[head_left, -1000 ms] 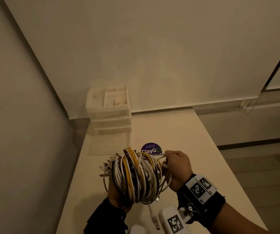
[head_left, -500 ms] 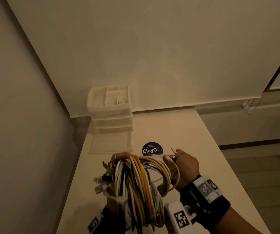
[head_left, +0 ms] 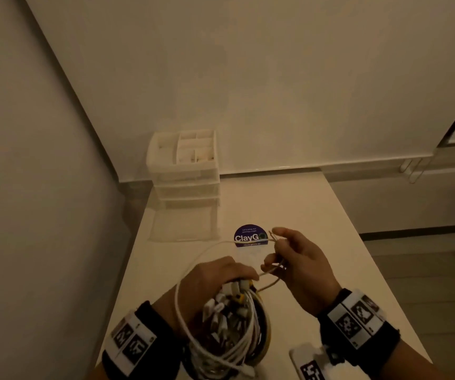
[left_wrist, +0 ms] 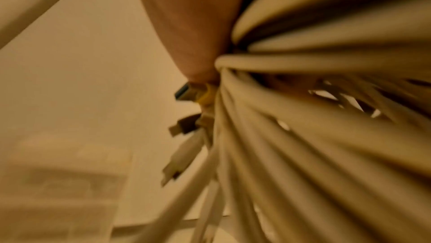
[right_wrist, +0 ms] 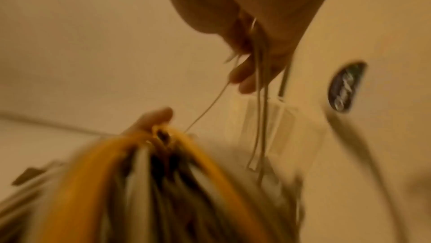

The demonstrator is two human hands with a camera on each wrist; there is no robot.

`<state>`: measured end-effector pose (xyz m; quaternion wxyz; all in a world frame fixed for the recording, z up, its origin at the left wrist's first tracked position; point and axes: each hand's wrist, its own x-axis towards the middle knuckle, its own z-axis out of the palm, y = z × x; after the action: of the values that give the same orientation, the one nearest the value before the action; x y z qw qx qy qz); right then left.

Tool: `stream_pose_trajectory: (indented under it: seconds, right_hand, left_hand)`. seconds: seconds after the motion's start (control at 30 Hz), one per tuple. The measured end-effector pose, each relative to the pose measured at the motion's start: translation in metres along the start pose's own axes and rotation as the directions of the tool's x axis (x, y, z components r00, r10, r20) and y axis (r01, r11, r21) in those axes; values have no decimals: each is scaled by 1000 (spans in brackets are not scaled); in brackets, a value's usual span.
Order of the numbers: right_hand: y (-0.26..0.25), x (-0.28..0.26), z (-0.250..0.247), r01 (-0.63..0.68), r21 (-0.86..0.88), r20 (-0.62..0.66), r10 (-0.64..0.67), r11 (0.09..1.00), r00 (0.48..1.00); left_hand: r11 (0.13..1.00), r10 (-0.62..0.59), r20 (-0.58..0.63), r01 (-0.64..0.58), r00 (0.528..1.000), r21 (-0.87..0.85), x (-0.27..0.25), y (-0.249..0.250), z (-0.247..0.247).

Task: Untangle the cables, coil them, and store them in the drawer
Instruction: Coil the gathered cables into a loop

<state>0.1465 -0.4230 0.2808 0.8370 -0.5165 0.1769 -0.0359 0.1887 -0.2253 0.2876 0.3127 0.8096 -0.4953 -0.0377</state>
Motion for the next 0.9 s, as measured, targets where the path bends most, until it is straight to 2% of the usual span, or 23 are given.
stream_pose_trajectory:
  seconds: [0.03,0.1,0.17,0.2,0.27,0.33,0.37,0.4,0.43,0.47,0.5,0.53,0.57,0.6,0.63,0.67,0.7,0.73,0.77,0.8,0.83,0.87,0.9]
  right_hand:
    - [-5,-3,-4,40,-61,156,-30,997,987]
    - [-14,-10,-6,160,-249,425,-41,955,904]
    - [-17,-17,-3,316,-426,568,-22,848,823]
    - [-18,-18,0,357,-456,587,-25,815,809]
    - [-17,-17,8,306,-406,503,-69,861,861]
    - [-11,-6,10,128,-190,264,-74,973,962]
    - [-6,3,7,31,-35,114,-27,999,993]
    - [-1,13,1,-46,126,-36,51,991,998]
    - [5,21,-7,-94,273,-165,143,957,976]
    - [13,26,-15,-115,373,-264,224,921,938]
    - [23,28,-22,-132,413,-330,283,901,901]
    - [34,27,-28,-159,407,-372,322,899,871]
    - [46,25,-32,-190,378,-390,342,906,855]
    - [56,20,-35,-214,341,-395,346,915,851]
    - [63,18,-38,-219,318,-396,340,922,853]
    - [67,17,-41,-211,311,-401,330,926,855]
    - [67,16,-43,-197,314,-396,316,929,862]
    - [63,16,-44,-188,312,-362,300,931,882]
    - [55,16,-44,-187,308,-285,278,933,917]
    - [46,13,-42,-194,295,-183,254,936,950]
    - [37,11,-40,-194,273,-90,226,942,970]
    - [29,9,-38,-185,240,-36,199,953,979]
    - [23,8,-37,-169,199,-27,178,965,984]
  left_hand:
    - [994,54,88,-62,995,85,0,0,1]
    - [993,16,219,-41,976,109,-9,-13,14]
    - [999,-26,260,15,965,45,-9,-13,28]
    - [998,-35,263,22,964,50,-7,-12,31]
    - [999,-47,170,45,984,12,-5,-10,37]
    - [998,-61,132,60,989,14,-8,-6,37]
    - [999,-40,75,41,996,-9,-10,-5,36]
    - [997,-49,16,50,999,-52,-12,-2,35]
    - [989,-70,-76,59,995,-135,-16,-1,37]
    - [959,-151,-151,108,977,-261,-18,2,37]
    - [880,-285,-214,167,934,-444,-21,-3,39]
    - [759,-426,-178,243,887,-605,-23,-7,41]
    - [555,-554,-76,300,829,-776,-24,-12,46]
    - [296,-626,13,253,780,-921,-24,-10,45]
    - [44,-669,133,218,731,-975,-22,-9,44]
    - [-16,-695,190,250,693,-968,-23,-3,39]
    - [-179,-703,258,186,663,-966,-20,3,37]
    - [-234,-735,251,112,629,-966,-25,2,36]
    - [-221,-739,249,124,626,-967,-25,7,30]
    - [-191,-726,283,213,627,-958,-22,11,25]
    - [-160,-668,325,298,670,-941,-23,6,28]
    - [-186,-548,365,316,753,-930,-22,5,30]
    - [-186,-524,302,239,796,-953,-23,7,31]
